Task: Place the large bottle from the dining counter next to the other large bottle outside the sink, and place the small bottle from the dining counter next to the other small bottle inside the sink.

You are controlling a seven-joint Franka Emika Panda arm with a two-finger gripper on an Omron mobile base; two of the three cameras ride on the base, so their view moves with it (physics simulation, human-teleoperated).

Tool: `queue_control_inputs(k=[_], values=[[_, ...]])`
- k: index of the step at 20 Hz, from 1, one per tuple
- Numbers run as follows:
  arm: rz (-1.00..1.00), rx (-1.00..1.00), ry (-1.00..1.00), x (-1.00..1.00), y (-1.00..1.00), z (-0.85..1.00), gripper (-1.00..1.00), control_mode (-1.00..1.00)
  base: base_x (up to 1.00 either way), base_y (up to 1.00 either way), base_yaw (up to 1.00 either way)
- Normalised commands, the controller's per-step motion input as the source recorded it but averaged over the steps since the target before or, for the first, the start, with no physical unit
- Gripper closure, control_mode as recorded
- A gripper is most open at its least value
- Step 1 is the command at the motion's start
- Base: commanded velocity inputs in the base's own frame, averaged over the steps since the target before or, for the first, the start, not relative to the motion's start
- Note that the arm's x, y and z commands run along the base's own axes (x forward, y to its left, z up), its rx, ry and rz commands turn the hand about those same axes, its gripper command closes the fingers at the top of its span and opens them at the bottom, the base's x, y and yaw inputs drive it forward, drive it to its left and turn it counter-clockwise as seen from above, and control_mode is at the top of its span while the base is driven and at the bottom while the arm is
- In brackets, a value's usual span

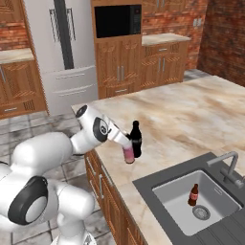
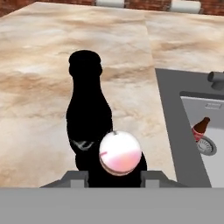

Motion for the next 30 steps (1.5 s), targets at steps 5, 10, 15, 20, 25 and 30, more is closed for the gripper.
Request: queue_control_inputs(k=[5, 10, 15, 20, 25, 30], values=[[-0.06, 0.0, 0.01, 0.16, -0.09, -0.06, 1.0, -1.0, 0.0, 0.0, 0.0], [-0.06, 0.0, 0.01, -0.24, -0.2, -0.28, 1.0, -1.0, 0.0, 0.0, 0.0], [-0.07, 0.0, 0.01, -0.32, -0.19, -0.47, 1.0, -1.0, 0.0, 0.0, 0.0], [-0.06, 0.0, 0.0, -0.07, -0.01, -0.54, -1.0, -1.0, 0.0, 0.0, 0.0], [-0.04, 0.0, -0.01, 0.05, 0.04, -0.15, -1.0, -1.0, 0.0, 0.0, 0.0], [-0.03, 0.01, -0.01, -0.1, -0.11, 0.0, -1.0, -1.0, 0.0, 0.0, 0.0]])
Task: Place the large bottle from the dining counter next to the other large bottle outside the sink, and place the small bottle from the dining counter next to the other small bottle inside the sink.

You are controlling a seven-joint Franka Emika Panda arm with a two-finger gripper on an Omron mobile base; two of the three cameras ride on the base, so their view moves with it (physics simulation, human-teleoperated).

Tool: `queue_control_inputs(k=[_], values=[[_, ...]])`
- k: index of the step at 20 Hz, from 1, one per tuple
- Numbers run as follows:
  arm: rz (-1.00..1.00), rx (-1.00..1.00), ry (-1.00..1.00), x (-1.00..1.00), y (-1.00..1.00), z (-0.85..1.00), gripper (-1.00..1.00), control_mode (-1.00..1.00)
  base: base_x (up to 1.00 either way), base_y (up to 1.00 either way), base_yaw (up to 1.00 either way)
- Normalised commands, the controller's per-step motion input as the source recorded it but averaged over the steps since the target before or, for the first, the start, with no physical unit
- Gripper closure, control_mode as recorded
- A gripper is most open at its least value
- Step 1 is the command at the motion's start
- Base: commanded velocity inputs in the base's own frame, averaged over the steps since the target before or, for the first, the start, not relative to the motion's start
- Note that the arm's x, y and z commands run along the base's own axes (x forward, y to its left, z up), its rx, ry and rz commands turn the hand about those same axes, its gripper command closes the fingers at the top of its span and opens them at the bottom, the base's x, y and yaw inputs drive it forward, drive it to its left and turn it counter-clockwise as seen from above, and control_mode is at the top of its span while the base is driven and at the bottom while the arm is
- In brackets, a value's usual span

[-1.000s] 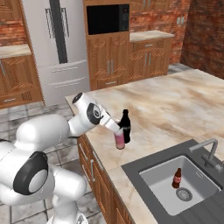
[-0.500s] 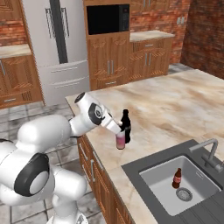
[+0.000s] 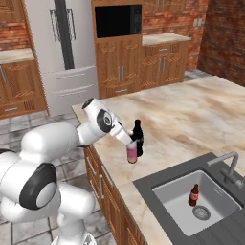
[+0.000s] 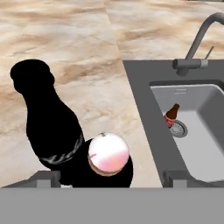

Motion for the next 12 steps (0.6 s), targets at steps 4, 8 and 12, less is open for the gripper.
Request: queue_control_inputs(k=[4, 8, 12], values=[[-0.03, 0.02, -0.01, -0.19, -0.07, 0.05, -1.0, -1.0, 0.0, 0.0, 0.0], [-0.03, 0.01, -0.02, -0.14, 0.0, 0.29, -1.0, -1.0, 0.0, 0.0, 0.0], [-0.04, 0.0, -0.02, -0.04, 0.0, 0.44, -1.0, -1.0, 0.0, 0.0, 0.0]])
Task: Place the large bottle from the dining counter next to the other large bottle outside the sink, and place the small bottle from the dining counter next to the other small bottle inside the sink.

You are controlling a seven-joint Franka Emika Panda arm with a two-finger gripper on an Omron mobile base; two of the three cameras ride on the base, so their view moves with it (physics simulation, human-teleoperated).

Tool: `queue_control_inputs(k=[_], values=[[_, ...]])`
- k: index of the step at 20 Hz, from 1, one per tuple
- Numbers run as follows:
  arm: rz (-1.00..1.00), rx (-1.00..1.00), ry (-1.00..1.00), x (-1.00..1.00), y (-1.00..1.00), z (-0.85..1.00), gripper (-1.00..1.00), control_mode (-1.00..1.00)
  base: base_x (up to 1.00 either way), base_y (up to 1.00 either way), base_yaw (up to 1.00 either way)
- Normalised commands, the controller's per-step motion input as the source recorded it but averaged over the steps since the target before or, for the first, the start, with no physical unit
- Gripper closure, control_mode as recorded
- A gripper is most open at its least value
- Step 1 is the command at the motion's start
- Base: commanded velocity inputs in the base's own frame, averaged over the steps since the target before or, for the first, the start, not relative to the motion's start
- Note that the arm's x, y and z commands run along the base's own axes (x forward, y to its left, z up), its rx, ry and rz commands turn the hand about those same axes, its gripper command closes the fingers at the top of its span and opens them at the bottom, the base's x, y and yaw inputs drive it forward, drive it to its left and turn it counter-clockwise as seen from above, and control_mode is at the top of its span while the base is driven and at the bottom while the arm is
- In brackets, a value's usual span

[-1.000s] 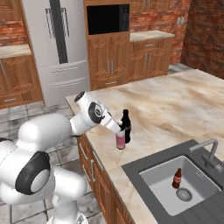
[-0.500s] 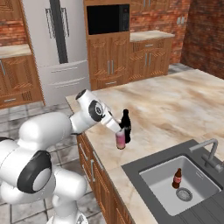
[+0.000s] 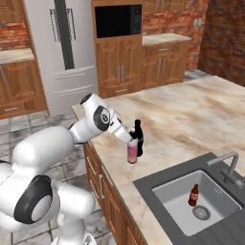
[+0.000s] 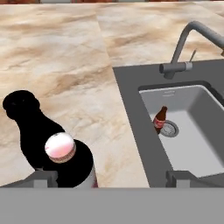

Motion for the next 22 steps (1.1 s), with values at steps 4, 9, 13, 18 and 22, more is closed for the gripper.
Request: queue_control_inputs(k=[4, 9, 13, 18, 22], values=[[-0.04, 0.0, -0.03, -0.07, 0.0, 0.54, -1.0, -1.0, 0.0, 0.0, 0.0], [-0.04, 0.0, -0.02, -0.22, 0.0, 0.5, -1.0, -1.0, 0.0, 0.0, 0.0], [-0.02, 0.03, -0.02, -0.76, -0.21, 0.32, -1.0, -1.0, 0.0, 0.0, 0.0], [-0.01, 0.07, 0.0, -0.98, -0.3, 0.32, -1.0, -1.0, 0.0, 0.0, 0.0], [0.0, 0.06, 0.01, -0.99, -0.31, 0.45, -1.0, -1.0, 0.0, 0.0, 0.0]])
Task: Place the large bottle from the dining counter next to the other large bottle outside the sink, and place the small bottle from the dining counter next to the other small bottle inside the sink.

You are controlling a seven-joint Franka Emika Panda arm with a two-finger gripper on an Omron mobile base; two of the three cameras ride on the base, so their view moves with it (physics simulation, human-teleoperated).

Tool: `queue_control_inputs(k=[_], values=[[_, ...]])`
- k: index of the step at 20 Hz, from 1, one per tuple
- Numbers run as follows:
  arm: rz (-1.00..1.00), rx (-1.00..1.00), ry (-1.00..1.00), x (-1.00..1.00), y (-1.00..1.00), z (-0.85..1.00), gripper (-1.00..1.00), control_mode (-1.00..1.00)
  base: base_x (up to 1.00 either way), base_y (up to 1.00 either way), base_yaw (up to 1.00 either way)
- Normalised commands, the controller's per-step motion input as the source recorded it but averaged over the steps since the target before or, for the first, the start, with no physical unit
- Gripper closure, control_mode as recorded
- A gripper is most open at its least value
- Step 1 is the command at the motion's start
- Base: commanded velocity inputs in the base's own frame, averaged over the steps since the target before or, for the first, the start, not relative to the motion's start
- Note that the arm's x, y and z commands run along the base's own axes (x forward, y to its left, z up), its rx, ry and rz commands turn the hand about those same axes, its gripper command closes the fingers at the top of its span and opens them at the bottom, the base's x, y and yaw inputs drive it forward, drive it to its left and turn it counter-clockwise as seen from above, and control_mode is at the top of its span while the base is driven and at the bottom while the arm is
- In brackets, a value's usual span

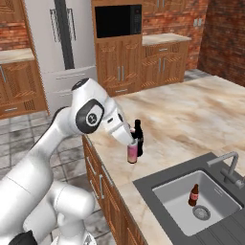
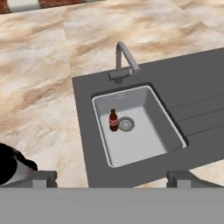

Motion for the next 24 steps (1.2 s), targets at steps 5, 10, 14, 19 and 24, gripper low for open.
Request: queue_control_inputs(k=[5, 10, 14, 19, 24], values=[[0.02, 0.04, 0.07, -0.83, -0.24, 0.38, -1.0, -1.0, 0.0, 0.0, 0.0], [0.07, 0.01, 0.1, -0.79, -0.23, 0.34, -1.0, -1.0, 0.0, 0.0, 0.0], [0.09, 0.04, 0.05, -0.67, -0.03, 0.46, -1.0, -1.0, 0.0, 0.0, 0.0], [0.09, 0.09, -0.03, -0.2, 0.28, 0.23, -1.0, -1.0, 0.0, 0.0, 0.0], [0.12, 0.07, -0.15, 0.04, 0.4, 0.05, -1.0, -1.0, 0.0, 0.0, 0.0]])
